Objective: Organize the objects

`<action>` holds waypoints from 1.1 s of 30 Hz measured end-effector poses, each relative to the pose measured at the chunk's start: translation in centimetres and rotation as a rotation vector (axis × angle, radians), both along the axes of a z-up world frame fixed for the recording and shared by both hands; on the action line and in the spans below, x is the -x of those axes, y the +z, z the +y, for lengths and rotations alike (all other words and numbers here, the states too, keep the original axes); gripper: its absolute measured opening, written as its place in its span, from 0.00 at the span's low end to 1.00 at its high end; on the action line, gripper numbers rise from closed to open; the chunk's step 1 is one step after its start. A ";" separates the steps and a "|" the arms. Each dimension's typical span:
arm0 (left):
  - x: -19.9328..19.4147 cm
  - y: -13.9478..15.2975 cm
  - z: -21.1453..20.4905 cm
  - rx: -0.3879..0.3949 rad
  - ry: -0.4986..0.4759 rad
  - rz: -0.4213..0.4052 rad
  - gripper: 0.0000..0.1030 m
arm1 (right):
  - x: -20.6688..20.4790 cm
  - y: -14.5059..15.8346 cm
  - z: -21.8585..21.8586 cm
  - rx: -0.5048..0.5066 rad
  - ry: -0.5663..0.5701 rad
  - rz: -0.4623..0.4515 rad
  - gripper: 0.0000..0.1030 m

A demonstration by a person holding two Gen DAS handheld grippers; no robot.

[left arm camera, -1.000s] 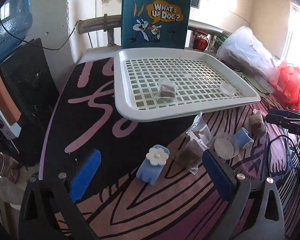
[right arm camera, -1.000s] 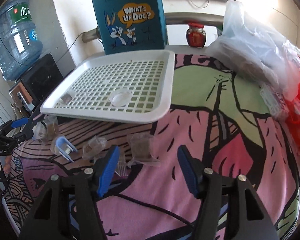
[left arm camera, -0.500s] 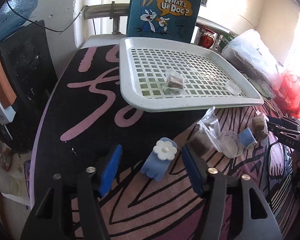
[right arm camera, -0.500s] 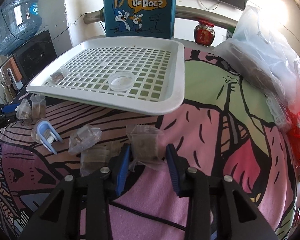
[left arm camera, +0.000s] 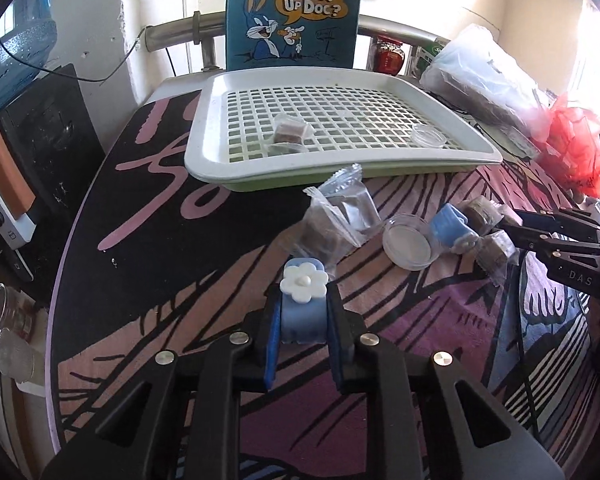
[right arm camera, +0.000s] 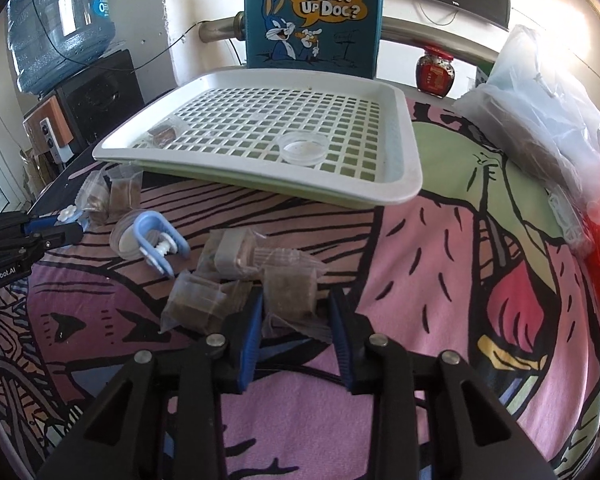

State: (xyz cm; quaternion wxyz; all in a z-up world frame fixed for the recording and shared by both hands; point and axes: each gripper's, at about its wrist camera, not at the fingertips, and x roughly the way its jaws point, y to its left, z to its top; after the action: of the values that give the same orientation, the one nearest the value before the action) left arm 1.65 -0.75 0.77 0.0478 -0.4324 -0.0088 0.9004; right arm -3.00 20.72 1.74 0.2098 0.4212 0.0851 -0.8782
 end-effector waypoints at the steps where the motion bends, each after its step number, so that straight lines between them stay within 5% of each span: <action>1: 0.0 0.0 0.6 0.005 -0.017 0.001 0.18 | 0.0 0.0 -0.2 0.003 0.000 -0.001 0.31; 7: 0.5 0.0 3.6 0.026 -0.089 0.003 0.18 | -0.5 0.0 -1.3 -0.002 0.023 0.002 0.31; 30: 0.9 -0.1 4.3 0.063 -0.074 0.006 0.18 | -0.3 -0.1 -0.9 0.002 -0.001 0.000 0.31; 33: 0.9 -0.1 4.5 0.069 -0.078 0.005 0.28 | -0.3 -0.1 -0.9 0.006 -0.001 -0.001 0.31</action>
State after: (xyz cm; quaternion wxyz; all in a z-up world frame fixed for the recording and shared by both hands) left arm 0.74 3.70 0.62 0.0678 -0.4316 0.0390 0.8987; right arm -2.68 19.83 1.60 0.2105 0.4210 0.0823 -0.8784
